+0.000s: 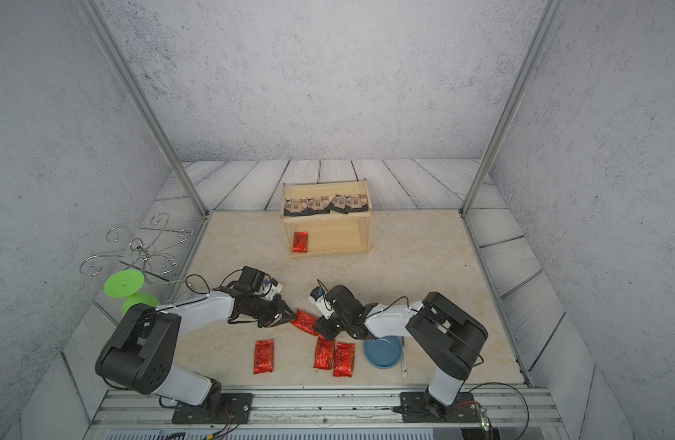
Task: Place the tea bags on the shelf by color
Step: Pick up the tea bag from the center of the board.
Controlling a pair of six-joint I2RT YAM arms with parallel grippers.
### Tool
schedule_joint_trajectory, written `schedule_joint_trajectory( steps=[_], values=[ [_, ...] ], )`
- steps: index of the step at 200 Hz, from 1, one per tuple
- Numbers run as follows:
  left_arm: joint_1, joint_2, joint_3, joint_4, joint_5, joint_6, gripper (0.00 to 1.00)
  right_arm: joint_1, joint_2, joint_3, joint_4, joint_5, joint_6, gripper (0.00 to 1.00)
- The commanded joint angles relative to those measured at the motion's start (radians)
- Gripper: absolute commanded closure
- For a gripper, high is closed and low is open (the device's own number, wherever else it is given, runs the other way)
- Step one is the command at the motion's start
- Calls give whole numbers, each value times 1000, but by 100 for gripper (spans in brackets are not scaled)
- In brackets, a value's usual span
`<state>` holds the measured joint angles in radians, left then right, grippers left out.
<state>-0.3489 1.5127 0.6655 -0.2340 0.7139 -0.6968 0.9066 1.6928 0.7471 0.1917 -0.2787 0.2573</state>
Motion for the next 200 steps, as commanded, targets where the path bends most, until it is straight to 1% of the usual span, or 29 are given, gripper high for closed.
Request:
schedule_joint_trajectory(
  steps=[1, 45, 55, 88, 101, 121, 136, 151, 166, 186, 200],
  values=[
    [-7, 6, 20, -1, -1, 12, 84, -2, 16, 14, -3, -8, 8, 64],
    [-9, 2, 24, -3, -1, 12, 96, -8, 12, 11, -2, -7, 8, 64],
    [-8, 0, 26, -9, -3, 14, 100, -9, 8, 11, -3, -4, 8, 64],
    [-7, -17, 33, -18, -3, 16, 100, -25, -35, 9, -16, 23, 22, 62],
    [-7, -32, 43, -16, 2, 9, 100, -40, -72, 4, -16, 43, 50, 59],
    [-7, -57, 59, 4, 18, -11, 100, -64, -144, 3, -42, 91, 103, 57],
    [-6, -70, 64, 44, 39, -40, 100, -87, -205, 1, -67, 127, 165, 56],
    [-3, -76, 69, 98, 65, -74, 100, -109, -259, 7, -117, 173, 254, 55],
    [2, -77, 74, 157, 94, -108, 100, -144, -302, 12, -172, 174, 363, 54],
    [5, -84, 84, 223, 120, -141, 100, -195, -338, 12, -191, 100, 506, 54],
    [5, -93, 93, 263, 134, -155, 100, -238, -340, 6, -161, 1, 598, 54]
  ],
)
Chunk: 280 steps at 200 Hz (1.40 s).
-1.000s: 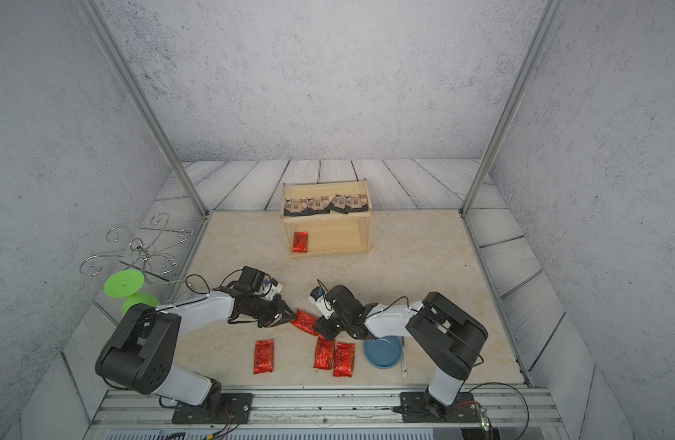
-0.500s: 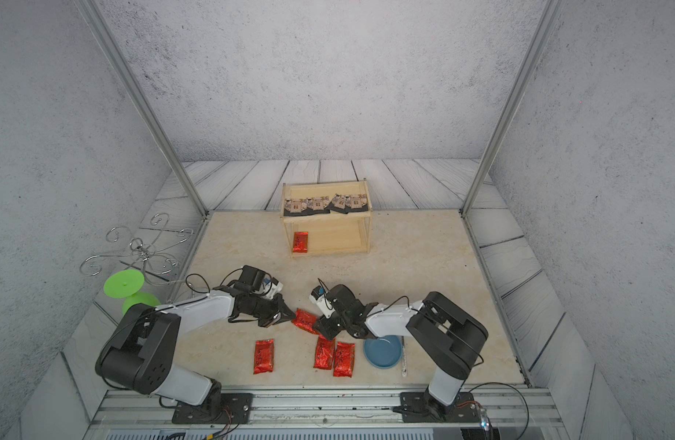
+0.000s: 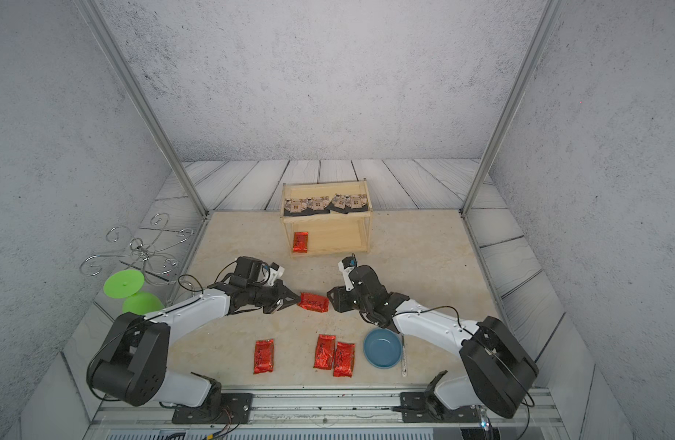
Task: Place the tea bags on the shelf by color
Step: Pick up the tea bag from the center of the board.
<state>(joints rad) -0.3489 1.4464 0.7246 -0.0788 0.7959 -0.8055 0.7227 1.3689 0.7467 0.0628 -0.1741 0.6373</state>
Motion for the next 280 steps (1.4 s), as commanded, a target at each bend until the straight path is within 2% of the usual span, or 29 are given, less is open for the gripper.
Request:
schedule_joint_trajectory(
  steps=[1, 23, 46, 115, 164, 226, 280],
  values=[
    [5, -27, 34, 110, 53, -47, 100, -57, -17, 5, -29, -110, 227, 54],
    [8, -53, 38, 158, 64, -62, 100, -133, 4, -10, 48, -284, 344, 54],
    [7, -92, 19, 222, 58, -90, 100, -182, 22, -18, 119, -392, 397, 54],
    [7, -109, -9, 303, 69, -123, 100, -216, 27, -36, 271, -462, 502, 55],
    [7, -118, -16, 304, 68, -119, 100, -268, -9, -52, 273, -469, 522, 56],
    [7, -115, -25, 348, 72, -144, 100, -239, 63, -46, 426, -509, 607, 58],
    [7, -116, -23, 360, 75, -154, 100, -232, 95, -32, 441, -531, 614, 63]
  ],
)
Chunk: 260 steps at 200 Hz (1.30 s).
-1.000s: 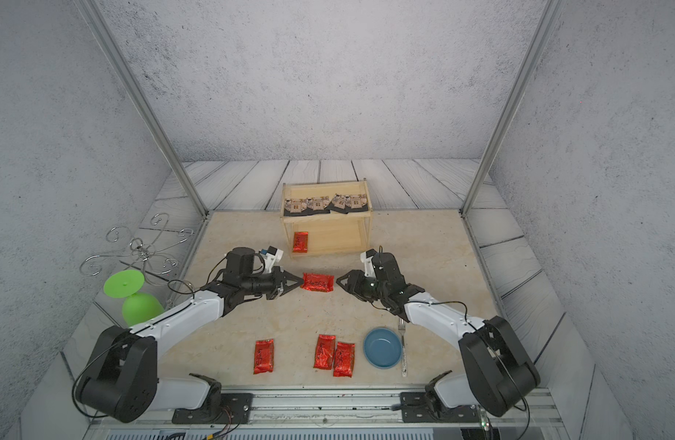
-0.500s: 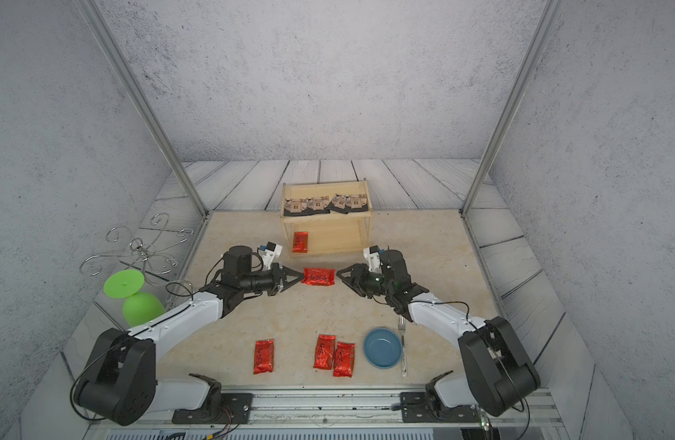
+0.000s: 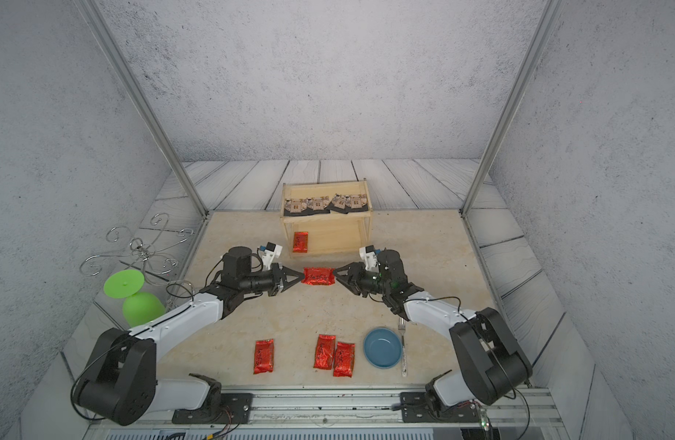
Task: Place the tea bags on the shelf by color
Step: Pick up the tea bag from the center of the board.
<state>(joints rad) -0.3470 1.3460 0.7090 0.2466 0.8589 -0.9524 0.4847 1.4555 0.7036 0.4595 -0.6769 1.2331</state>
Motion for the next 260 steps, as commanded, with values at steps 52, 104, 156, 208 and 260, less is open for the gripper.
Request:
schedule_joint_trajectory(
  steps=[52, 104, 156, 208, 260],
  values=[
    [5, -16, -9, 40, 17, -11, 100, 6, 47, -3, 145, -55, 77, 84],
    [6, -19, -8, 39, 17, -9, 100, 4, 57, -7, 162, -82, 95, 100],
    [13, -41, -31, 28, -6, -4, 100, -11, -1, -22, 30, -67, 18, 100],
    [14, -37, -1, -64, -30, 44, 100, -7, -21, 8, -35, -45, -35, 100],
    [46, -111, 99, -432, -133, 208, 34, 9, 18, 60, -114, 200, -22, 100]
  ],
)
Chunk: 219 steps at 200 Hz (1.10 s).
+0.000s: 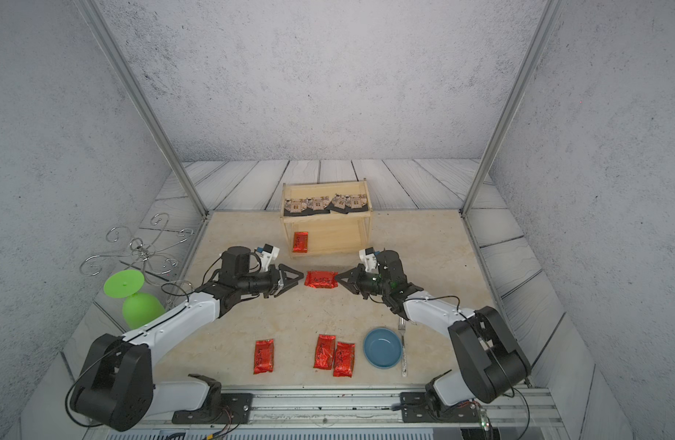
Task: Place the tea bags on the shelf by color
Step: Pick up the tea bag from the center of the board, then place the tea bag on the shelf.
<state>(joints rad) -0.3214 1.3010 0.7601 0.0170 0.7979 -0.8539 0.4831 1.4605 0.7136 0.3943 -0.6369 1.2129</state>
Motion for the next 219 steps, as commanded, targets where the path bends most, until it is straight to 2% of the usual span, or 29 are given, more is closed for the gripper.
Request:
schedule_joint_trajectory(
  steps=[1, 16, 32, 54, 66, 103, 141, 219],
  values=[
    [22, -69, 50, -209, -76, 113, 34, 12, 15, 52, -50, 167, 1, 100],
    [30, -108, 61, -306, -147, 153, 33, 30, 39, 75, -56, 284, 33, 100],
    [36, -144, 65, -382, -218, 186, 33, 69, 63, 90, -47, 460, 77, 100],
    [49, -177, 65, -455, -258, 222, 33, 130, 124, 139, -45, 704, 125, 100],
    [62, -185, 69, -484, -267, 236, 33, 152, 181, 187, -52, 787, 158, 100],
    [102, -181, 82, -518, -235, 275, 35, 168, 377, 334, -34, 886, 232, 100],
    [124, -184, 79, -526, -206, 295, 36, 167, 510, 465, -25, 990, 233, 100],
    [128, -197, 75, -541, -184, 305, 37, 179, 710, 723, -68, 1040, 274, 100]
  ],
)
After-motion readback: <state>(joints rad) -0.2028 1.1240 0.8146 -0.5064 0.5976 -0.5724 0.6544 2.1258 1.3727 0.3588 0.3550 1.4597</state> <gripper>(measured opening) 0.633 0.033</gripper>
